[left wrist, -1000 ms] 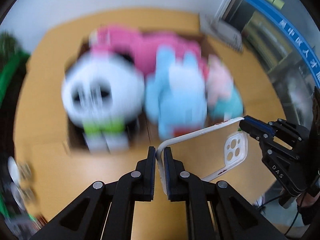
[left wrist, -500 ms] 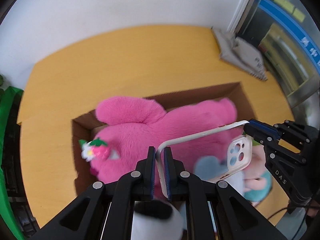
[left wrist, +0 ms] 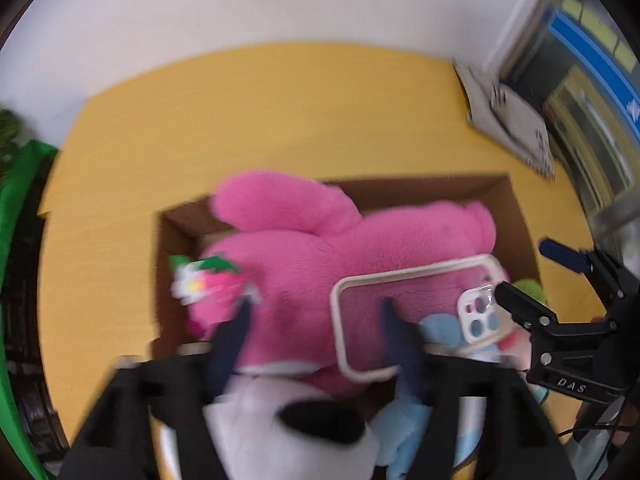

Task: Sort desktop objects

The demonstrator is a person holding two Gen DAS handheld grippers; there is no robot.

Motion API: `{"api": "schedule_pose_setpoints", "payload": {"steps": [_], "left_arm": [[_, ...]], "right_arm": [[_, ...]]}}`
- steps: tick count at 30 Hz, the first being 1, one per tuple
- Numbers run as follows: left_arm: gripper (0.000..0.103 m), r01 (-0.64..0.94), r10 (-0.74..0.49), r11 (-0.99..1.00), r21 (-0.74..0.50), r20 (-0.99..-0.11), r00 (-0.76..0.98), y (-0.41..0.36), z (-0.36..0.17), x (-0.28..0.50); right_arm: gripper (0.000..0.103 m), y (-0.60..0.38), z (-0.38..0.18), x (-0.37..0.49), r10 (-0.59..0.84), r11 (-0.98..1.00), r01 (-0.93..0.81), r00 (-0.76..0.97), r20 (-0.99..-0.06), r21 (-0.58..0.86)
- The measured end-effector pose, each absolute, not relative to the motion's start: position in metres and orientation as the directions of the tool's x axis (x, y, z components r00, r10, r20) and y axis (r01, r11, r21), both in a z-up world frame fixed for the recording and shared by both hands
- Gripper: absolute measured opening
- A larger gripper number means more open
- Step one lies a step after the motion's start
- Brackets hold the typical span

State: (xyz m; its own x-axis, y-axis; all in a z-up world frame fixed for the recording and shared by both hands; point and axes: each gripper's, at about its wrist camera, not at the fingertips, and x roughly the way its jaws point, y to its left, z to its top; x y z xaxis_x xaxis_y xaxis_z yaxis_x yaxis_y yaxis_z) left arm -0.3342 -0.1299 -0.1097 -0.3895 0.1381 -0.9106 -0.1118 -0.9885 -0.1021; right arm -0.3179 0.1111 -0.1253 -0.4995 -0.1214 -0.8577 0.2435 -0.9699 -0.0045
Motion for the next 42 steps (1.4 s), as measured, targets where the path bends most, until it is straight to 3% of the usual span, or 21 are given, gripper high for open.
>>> {"api": "schedule_pose_setpoints", "payload": {"steps": [2, 4, 8, 20, 42], "left_arm": [[0.098, -0.073, 0.151, -0.989, -0.132, -0.884, -0.443, -0.138, -0.085, -0.312], [0.103, -0.052, 0.158, -0.987, -0.152, -0.863, -0.480, -0.139, -0.066, -0.289], [0.103, -0.048, 0.151, -0.988, -0.146, -0.848, -0.508, -0.133, -0.041, -0.238], [0.103, -0.019, 0.162, -0.985, -0.173, -0.868, -0.470, -0.119, -0.037, -0.143], [0.103, -0.053, 0.154, -0.987, -0.150, -0.824, -0.545, -0.103, -0.006, -0.096]], "right_arm": [[0.088, 0.118, -0.105, -0.300, -0.109, -0.977, 0.211, -0.538, -0.836, -0.009], [0.103, 0.122, -0.087, -0.278, -0.102, -0.982, 0.191, -0.566, -0.818, -0.010], [0.103, 0.119, -0.059, -0.228, -0.076, -0.984, 0.174, -0.598, -0.798, -0.037], [0.103, 0.111, -0.029, -0.138, -0.074, -0.979, 0.195, -0.611, -0.788, -0.060], [0.103, 0.115, -0.006, -0.088, -0.055, -0.982, 0.172, -0.644, -0.763, -0.073]]}}
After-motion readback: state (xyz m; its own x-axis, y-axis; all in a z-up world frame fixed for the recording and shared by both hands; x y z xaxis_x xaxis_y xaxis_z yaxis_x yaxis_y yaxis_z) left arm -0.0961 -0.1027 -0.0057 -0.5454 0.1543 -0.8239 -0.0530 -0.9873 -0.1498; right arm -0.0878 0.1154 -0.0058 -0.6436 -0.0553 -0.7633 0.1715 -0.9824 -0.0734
